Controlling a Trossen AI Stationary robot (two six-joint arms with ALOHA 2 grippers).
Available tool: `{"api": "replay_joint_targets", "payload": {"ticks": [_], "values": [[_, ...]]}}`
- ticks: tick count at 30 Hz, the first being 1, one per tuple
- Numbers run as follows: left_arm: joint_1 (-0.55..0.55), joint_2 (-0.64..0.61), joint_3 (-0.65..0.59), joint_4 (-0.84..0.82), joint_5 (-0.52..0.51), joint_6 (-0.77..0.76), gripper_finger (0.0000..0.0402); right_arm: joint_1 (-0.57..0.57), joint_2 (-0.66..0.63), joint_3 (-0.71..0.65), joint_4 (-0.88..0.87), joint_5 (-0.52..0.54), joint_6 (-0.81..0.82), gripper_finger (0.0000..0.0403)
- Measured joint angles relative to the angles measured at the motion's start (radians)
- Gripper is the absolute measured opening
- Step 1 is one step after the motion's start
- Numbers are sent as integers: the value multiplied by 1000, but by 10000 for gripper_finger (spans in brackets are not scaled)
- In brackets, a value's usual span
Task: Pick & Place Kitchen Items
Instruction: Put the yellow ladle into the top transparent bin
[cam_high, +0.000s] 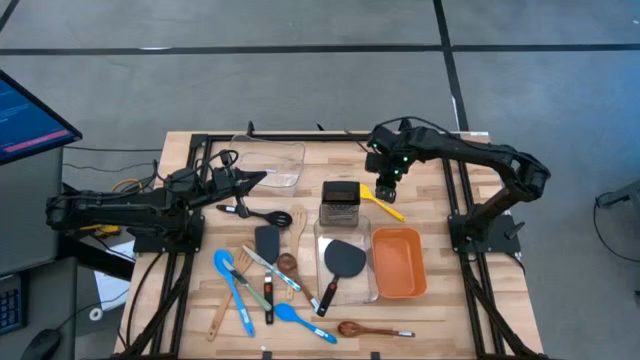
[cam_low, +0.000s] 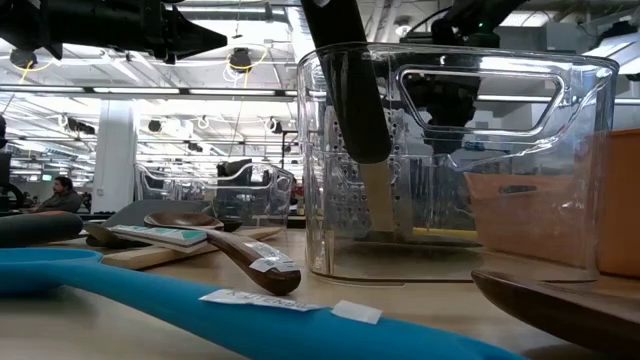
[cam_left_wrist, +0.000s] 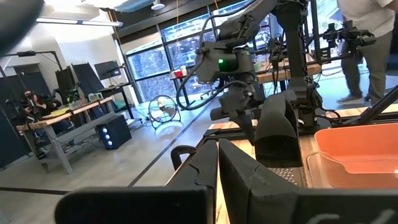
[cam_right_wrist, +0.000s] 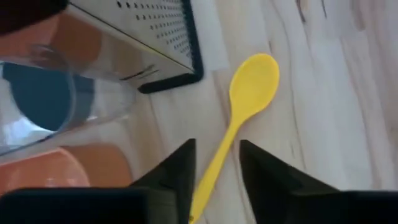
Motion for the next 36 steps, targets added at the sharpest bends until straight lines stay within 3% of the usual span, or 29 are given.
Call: {"api": "replay_joint_targets", "payload": {"ticks": [5,10,36], "values": [[0,0,0,0,0,0,3,36,1,-4,-10,161,93,198],[0,0,0,0,0,0,3,37,0,-69,34,167,105,240],[0,0,0,0,0,0,3,37,0,-346,383,106,201,230]]}}
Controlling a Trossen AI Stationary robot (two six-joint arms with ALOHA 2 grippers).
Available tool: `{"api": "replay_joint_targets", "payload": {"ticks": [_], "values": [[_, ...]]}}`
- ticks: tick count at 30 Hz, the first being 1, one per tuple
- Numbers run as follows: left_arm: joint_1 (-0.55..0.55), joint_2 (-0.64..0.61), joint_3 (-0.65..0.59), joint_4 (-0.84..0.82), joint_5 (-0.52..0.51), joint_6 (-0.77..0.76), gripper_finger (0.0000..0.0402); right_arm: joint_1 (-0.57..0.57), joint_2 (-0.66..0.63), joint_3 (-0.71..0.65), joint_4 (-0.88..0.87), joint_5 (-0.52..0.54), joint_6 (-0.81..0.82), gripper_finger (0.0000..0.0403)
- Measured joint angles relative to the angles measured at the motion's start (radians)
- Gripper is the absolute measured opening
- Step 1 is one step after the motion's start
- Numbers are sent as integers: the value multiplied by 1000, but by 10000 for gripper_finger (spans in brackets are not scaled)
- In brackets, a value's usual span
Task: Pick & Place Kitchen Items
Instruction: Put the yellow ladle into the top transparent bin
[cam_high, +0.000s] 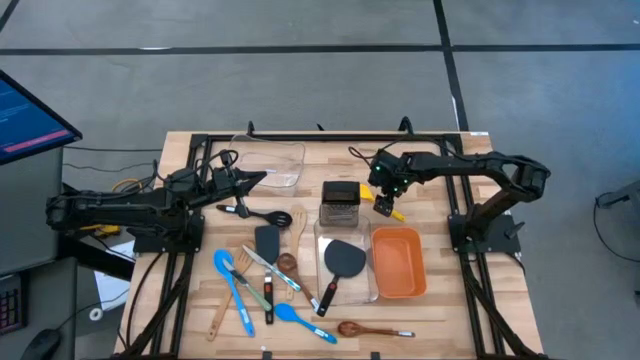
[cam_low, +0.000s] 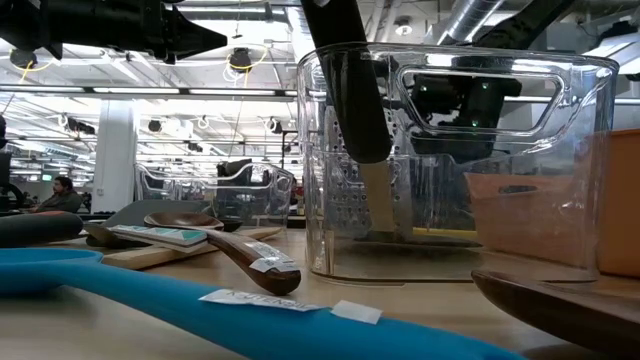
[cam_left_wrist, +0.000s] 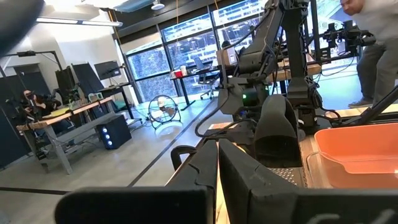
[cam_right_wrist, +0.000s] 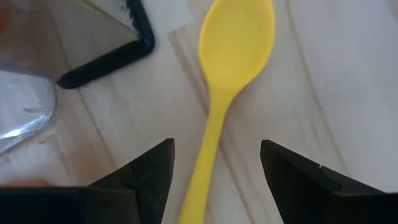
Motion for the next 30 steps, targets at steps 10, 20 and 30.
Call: {"api": "replay_joint_targets", "payload": {"ticks": [10,20,30], "values": [[0,0,0,0,0,0,3,1,0,-48,55,-34,0,230],[0,0,0,0,0,0,3,1,0,-107,105,-81,0,230],[0,0,0,0,0,0,3,1,-5,-152,159,-78,24,229]]}}
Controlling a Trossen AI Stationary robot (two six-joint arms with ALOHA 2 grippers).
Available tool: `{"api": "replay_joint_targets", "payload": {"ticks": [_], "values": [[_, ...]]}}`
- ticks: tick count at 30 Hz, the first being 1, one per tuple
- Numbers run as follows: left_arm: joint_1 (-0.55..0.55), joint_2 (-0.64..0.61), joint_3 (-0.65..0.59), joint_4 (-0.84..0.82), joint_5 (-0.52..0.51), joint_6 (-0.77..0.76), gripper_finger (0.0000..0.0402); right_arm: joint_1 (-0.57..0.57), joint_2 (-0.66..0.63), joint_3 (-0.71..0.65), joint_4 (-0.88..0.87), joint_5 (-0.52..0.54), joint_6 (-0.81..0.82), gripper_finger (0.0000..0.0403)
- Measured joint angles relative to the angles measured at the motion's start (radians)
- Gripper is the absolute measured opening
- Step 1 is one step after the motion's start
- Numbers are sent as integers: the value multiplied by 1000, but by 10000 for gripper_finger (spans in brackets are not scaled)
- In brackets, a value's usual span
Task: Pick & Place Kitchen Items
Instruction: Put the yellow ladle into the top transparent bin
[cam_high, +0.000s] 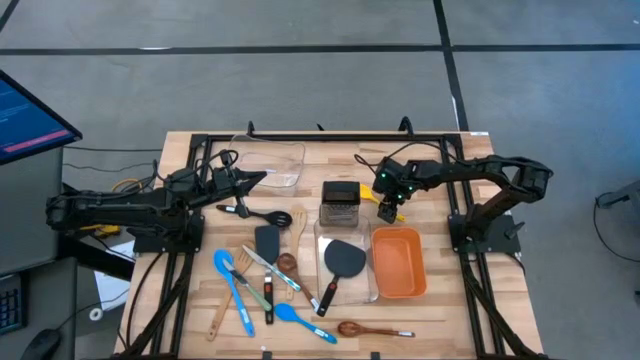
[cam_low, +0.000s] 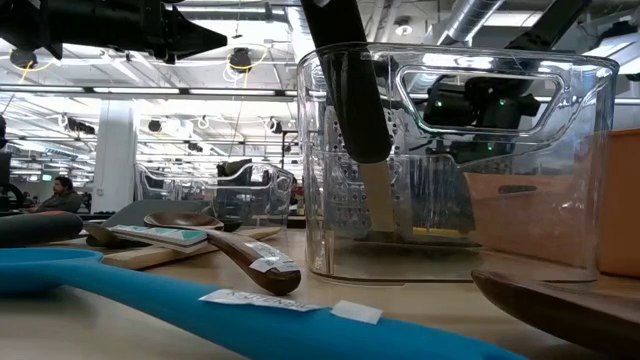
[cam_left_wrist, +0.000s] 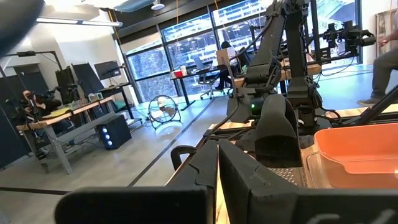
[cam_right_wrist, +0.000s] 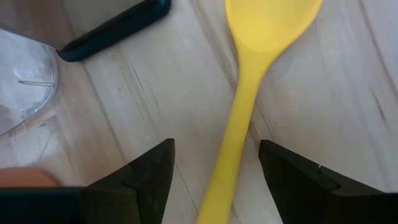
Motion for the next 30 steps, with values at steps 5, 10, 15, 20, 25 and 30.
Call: {"api": "replay_joint_targets", "payload": {"ticks": [5,10,15,20,25,30], "values": [[0,0,0,0,0,0,3,-3,2,-2,21,3,3,203],[0,0,0,0,0,0,3,-3,4,-2,29,15,2,139],[0,0,0,0,0,0,3,-3,5,-3,34,17,3,57],[0,0,0,0,0,0,3,-3,5,-3,34,2,-1,20],[0,0,0,0,0,0,3,-2,5,-3,34,1,2,22],[0,0,0,0,0,0,3,-8,6,9,18,-1,2,21]]}}
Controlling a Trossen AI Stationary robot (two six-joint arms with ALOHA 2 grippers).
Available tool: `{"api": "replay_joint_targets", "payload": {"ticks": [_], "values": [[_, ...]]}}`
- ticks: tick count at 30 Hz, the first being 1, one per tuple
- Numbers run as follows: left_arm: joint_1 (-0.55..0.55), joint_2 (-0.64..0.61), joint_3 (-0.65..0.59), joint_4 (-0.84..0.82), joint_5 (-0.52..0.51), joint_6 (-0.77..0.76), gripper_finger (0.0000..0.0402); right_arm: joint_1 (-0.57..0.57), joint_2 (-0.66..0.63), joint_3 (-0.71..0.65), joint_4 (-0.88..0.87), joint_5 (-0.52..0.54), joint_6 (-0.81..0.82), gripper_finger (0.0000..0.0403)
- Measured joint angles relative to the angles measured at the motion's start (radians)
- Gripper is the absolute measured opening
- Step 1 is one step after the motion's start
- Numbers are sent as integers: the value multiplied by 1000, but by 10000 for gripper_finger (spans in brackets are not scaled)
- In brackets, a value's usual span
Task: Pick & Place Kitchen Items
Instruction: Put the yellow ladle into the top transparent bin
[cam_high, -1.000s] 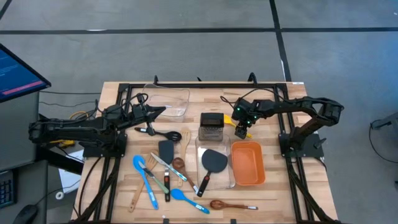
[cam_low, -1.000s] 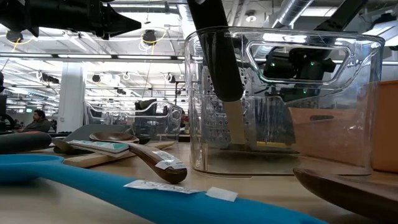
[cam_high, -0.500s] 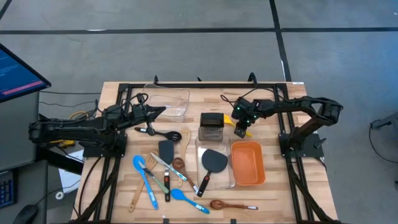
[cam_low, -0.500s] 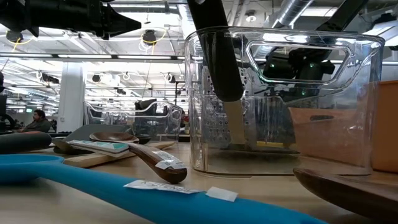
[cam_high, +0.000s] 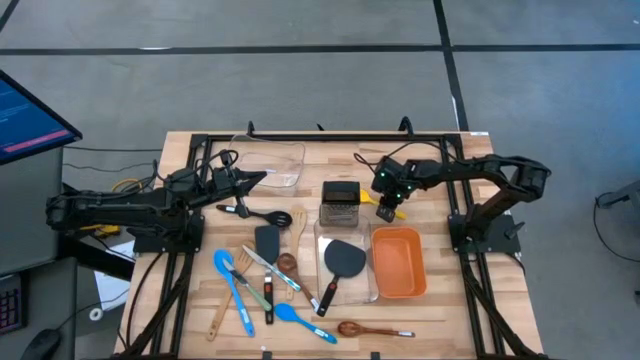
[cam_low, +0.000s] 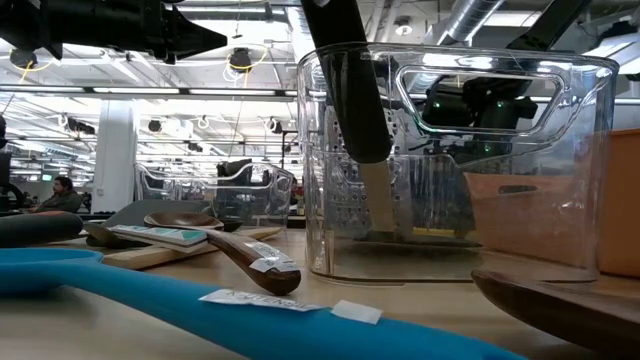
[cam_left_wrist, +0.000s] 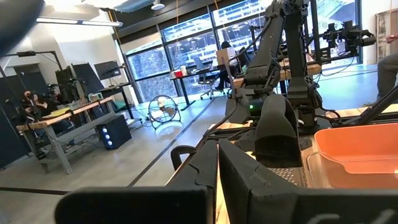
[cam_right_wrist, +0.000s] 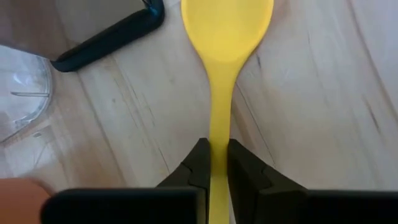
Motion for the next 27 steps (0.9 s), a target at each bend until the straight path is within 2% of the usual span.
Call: {"api": "replay_joint_targets", "payload": {"ticks": [9,15,19,27], "values": [[0,0,0,0,0,0,3,-38,-8,94,-74,2,-48,21],[0,0,0,-5,0,0,3,-70,-31,175,-184,58,-92,21],[0,0,0,-5,0,0,3,-92,-70,216,-232,67,-115,21],[0,0,0,-4,0,0,3,-112,-206,303,-352,180,-133,21]]}}
